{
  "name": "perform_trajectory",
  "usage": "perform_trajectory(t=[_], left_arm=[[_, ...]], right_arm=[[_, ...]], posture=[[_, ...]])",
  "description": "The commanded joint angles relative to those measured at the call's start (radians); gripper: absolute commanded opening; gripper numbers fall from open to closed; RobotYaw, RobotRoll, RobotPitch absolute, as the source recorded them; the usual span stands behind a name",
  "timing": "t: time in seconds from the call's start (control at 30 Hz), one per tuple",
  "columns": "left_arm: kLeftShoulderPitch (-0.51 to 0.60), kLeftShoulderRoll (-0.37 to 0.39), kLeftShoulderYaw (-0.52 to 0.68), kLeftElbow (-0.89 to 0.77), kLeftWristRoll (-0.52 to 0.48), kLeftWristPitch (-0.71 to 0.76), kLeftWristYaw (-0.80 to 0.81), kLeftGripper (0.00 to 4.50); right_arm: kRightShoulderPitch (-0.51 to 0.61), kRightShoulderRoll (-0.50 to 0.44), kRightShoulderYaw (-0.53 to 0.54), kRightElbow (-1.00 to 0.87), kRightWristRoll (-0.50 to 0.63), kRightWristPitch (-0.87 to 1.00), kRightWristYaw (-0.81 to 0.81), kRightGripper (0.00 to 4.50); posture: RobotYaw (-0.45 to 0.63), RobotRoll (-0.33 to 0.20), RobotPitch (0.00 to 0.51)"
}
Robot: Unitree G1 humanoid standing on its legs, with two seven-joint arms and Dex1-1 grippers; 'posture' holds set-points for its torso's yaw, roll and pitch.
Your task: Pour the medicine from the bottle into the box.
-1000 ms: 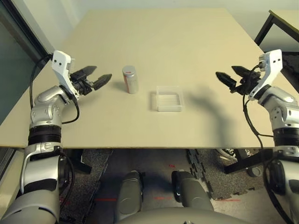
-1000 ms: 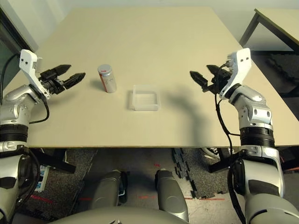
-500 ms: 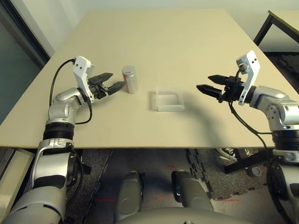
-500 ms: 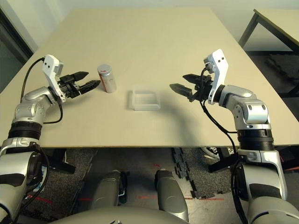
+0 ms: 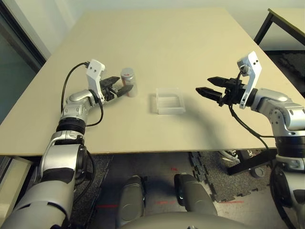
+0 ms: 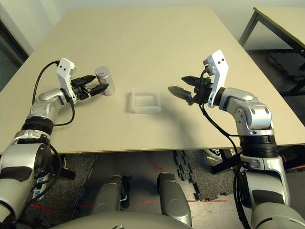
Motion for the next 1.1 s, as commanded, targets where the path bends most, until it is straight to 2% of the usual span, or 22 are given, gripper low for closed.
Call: perform_trajectory(t=[0.03, 0.53, 0.73, 0.97, 1.1], left_arm=[[-0.016, -0.012, -0.010, 0.053, 0.029, -0.034, 0.014, 4.49], [-0.062, -0.066, -0.007, 0.171, 0.083, -0.125, 0.082, 4.49], [-0.067, -0.065, -0.009, 0.182, 0.094, -0.154, 0.091, 2.41], [-0.080, -0.057, -0.003, 0.185, 0.103, -0.184, 0.098, 2.40], [-0.115, -0.055, 0.002, 0.134, 0.076, -0.167, -0.001, 2.40]], right_arm=[[0.006, 0.006, 0.010, -0.036, 0.019, 0.011, 0.002, 4.50], [-0.006, 0.012, 0.026, -0.055, 0.032, 0.027, -0.005, 4.50], [-0.015, 0.015, 0.025, -0.049, 0.031, 0.025, -0.009, 4.50], [-0.025, 0.019, 0.024, -0.036, 0.026, 0.015, -0.010, 4.50], [-0.051, 0.014, 0.028, -0.021, 0.020, 0.004, -0.001, 4.50]], posture=[[-0.18, 0.000, 0.079], [-0.18, 0.000, 0.080], [-0.18, 0.000, 0.078], [-0.18, 0.000, 0.077], [-0.16, 0.000, 0.081]])
